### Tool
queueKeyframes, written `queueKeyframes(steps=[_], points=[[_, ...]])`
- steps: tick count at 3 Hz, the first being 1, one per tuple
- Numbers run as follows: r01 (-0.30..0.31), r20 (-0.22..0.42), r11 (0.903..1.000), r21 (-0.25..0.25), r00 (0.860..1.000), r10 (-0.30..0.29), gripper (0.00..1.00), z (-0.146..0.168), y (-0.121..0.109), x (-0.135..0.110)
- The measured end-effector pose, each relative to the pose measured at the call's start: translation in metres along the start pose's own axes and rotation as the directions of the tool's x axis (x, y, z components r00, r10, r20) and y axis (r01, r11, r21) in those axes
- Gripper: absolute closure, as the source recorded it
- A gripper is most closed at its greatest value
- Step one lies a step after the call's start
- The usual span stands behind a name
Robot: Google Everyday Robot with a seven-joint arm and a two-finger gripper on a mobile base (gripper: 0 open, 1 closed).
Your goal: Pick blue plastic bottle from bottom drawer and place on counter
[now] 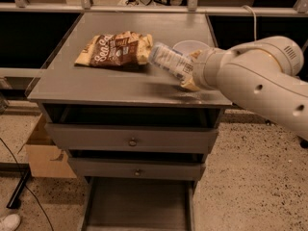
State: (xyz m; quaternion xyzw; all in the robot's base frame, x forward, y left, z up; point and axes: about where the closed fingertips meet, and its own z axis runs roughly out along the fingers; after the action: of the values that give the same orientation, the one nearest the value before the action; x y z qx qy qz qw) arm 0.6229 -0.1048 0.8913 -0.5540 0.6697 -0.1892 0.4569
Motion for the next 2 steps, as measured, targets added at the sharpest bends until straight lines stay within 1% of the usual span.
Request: queueKeyframes(steps=[1,2], points=[[0.029,0.038,0.9987,-0.042,0.999,-0.027,1.00,0.0176,0.0004,-0.0151],[0.028,0.039,0.9987,-0.042,0.999,-0.026,1.00,0.0177,0.0009,-0.0154]])
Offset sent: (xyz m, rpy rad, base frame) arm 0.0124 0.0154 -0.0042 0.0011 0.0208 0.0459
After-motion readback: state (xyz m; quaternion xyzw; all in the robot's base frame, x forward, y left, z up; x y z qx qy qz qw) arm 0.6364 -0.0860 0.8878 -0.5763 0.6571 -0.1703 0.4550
